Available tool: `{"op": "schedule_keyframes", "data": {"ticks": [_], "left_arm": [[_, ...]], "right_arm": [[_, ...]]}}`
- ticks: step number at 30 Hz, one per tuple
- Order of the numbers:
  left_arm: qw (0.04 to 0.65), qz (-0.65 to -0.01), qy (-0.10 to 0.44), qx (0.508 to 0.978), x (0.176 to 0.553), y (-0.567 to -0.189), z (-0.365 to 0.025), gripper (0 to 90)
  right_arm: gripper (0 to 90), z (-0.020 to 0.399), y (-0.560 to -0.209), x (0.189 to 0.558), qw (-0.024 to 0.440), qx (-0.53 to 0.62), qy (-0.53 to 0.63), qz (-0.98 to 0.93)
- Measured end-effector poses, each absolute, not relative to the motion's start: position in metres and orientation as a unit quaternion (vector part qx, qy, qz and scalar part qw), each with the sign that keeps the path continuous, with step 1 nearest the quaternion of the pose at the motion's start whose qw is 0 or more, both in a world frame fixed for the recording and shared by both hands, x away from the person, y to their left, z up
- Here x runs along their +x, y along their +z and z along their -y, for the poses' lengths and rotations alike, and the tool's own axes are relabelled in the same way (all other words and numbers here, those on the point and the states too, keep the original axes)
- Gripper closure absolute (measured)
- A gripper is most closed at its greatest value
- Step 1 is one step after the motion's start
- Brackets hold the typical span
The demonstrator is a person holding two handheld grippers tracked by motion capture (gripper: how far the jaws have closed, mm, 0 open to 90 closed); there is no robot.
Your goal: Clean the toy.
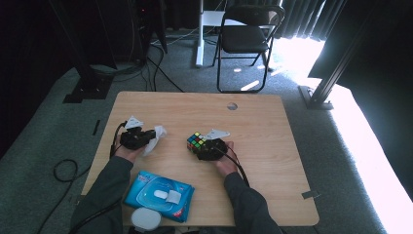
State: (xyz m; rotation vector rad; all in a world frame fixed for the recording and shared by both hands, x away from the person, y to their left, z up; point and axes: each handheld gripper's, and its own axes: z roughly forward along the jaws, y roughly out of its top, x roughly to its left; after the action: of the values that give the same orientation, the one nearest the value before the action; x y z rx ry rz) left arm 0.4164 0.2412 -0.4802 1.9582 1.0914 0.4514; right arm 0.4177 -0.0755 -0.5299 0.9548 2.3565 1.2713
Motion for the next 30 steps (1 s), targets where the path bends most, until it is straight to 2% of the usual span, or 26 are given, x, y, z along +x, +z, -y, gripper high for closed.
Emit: {"op": "schedule_keyframes", "data": {"ticks": [16, 21, 26, 30], "left_arm": [[0.395, -0.454, 0.174, 0.779, 0.419, -0.491, -0.246, 78.8], [0.395, -0.461, 0.168, 0.777, 0.418, -0.492, -0.248, 70.8], [0.401, -0.466, 0.165, 0.771, 0.418, -0.49, -0.249, 60.9], [0.403, -0.467, 0.167, 0.769, 0.418, -0.489, -0.251, 59.2]], "right_arm": [[34.1, 0.072, -0.538, 0.416, 0.15, 0.325, 0.432, -0.827], [33.8, 0.074, -0.539, 0.416, 0.147, 0.319, 0.434, -0.829], [22.3, 0.074, -0.538, 0.415, 0.152, 0.318, 0.438, -0.827], [20.5, 0.076, -0.535, 0.414, 0.154, 0.317, 0.442, -0.825]]}}
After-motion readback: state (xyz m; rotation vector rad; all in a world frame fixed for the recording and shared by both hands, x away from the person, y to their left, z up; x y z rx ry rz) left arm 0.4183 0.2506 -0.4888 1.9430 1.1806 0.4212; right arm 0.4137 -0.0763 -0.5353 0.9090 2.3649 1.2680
